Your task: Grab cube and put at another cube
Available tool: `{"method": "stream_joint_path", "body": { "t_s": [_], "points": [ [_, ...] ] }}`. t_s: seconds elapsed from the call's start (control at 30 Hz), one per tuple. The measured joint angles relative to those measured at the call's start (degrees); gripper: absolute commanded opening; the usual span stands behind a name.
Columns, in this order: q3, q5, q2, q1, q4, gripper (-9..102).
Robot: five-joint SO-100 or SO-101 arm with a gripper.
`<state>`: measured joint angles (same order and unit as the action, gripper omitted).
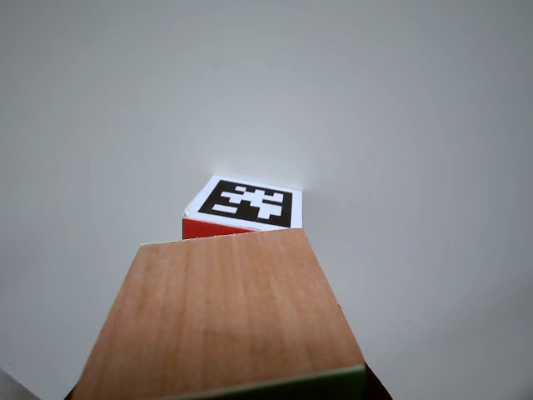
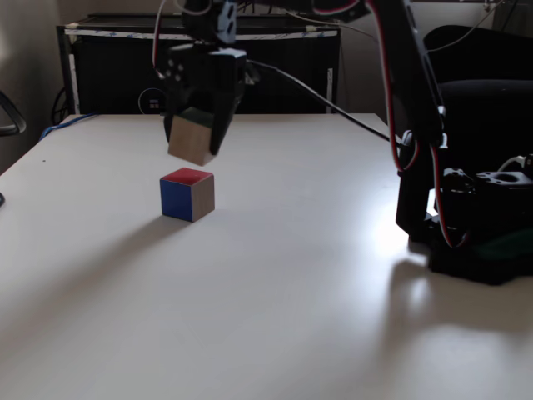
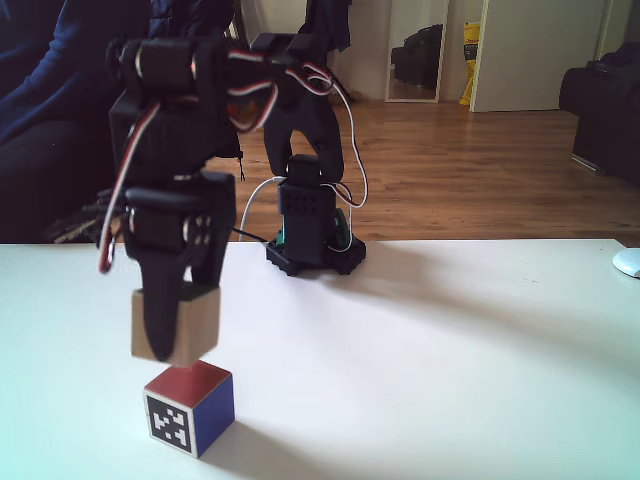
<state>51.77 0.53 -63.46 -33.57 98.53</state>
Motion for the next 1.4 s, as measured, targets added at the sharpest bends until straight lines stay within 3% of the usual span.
{"method": "stream_joint_path", "body": {
  "t_s": [0.6, 0.77, 1.17, 1.4],
  "points": [
    [-10.6, -2.3, 9.0, 2.2, 4.7, 26],
    [-10.6, -2.5, 9.5, 2.3, 4.7, 37],
    [-10.6, -3.0, 9.6, 3.3, 4.7, 36],
    [2.3, -2.3, -8.1, 7.5, 4.7, 37]
  ]
}}
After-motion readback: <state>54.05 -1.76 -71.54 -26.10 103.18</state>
